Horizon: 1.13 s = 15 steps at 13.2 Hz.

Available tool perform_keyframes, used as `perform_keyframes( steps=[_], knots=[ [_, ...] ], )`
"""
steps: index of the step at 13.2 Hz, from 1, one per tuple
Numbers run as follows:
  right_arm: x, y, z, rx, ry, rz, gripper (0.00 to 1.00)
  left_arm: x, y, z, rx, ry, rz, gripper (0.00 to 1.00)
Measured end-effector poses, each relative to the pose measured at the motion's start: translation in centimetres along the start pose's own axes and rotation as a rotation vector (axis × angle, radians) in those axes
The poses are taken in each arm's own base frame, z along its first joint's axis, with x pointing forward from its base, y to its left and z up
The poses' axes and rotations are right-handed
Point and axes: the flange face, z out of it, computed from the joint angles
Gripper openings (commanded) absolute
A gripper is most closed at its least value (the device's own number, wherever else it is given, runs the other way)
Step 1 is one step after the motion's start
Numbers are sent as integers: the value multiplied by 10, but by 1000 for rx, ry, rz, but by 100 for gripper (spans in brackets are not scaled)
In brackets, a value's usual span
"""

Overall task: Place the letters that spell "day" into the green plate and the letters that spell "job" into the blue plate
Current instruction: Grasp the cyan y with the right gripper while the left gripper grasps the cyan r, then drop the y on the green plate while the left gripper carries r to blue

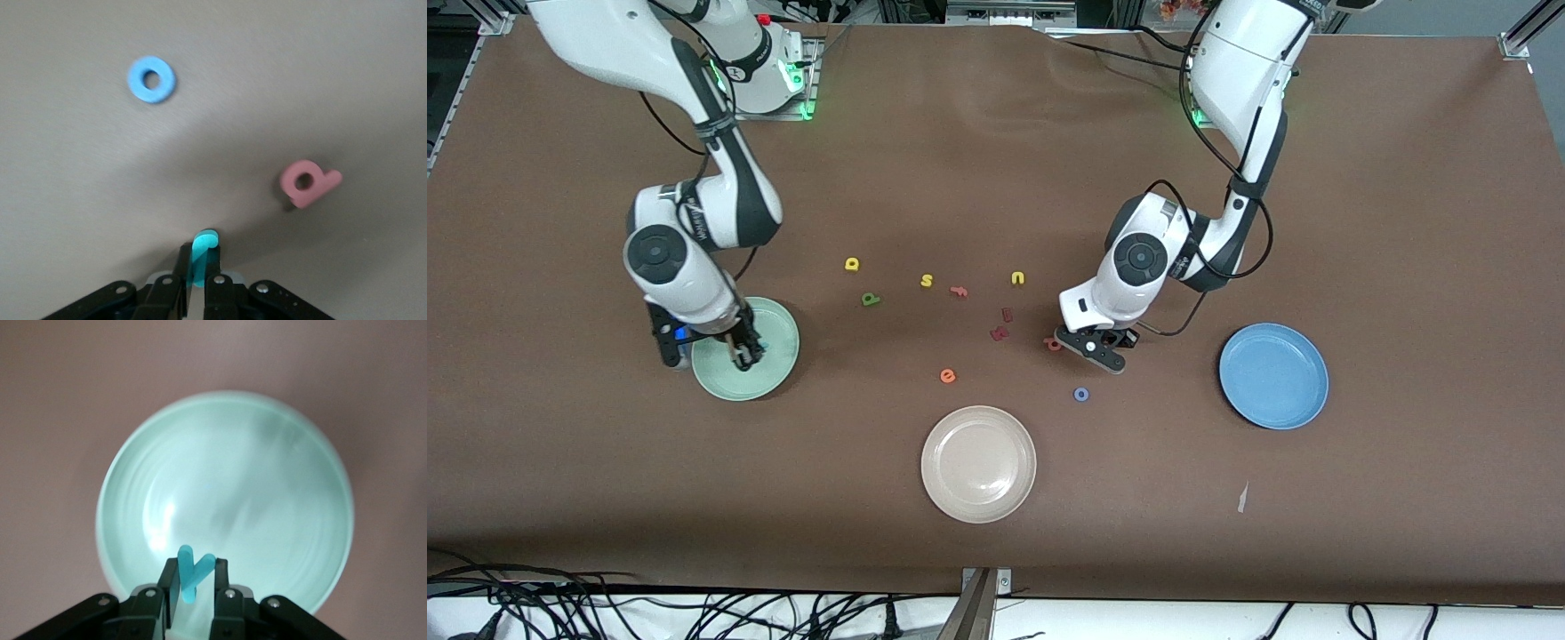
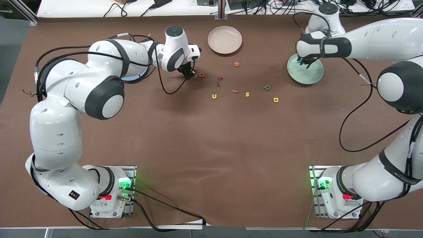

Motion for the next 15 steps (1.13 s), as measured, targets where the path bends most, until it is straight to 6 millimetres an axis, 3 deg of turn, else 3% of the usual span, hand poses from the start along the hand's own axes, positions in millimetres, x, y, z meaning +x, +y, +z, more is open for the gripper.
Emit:
perform_keyframes(
  steps=[1,2,5,8,9,11,13,14,15],
  knots=[
    [11,6,5,-12,2,-7,49,4,-11,-10,-3,-19,-10,0],
    [16,11,9,-22,2,-7,74,10,-24,-25,-8,-47,-13,0],
    [13,18,20,-45,-5,-10,86,21,-70,-71,-26,-95,0,0],
    [6,19,22,-51,-12,-12,97,12,-142,-79,-37,-93,56,0],
    [-4,15,21,-46,-20,-3,97,5,-171,-77,-42,-94,78,0],
    [-44,4,16,-33,-45,64,98,-10,-222,-73,-52,-96,97,0],
    [-84,-5,10,-21,-69,153,98,-24,-256,-72,-64,-103,126,0],
    [-98,-7,7,-16,-86,199,98,-31,-270,-70,-70,-109,134,16],
    [-109,-9,5,-11,-106,236,98,-36,-281,-65,-75,-115,132,73]
  ],
)
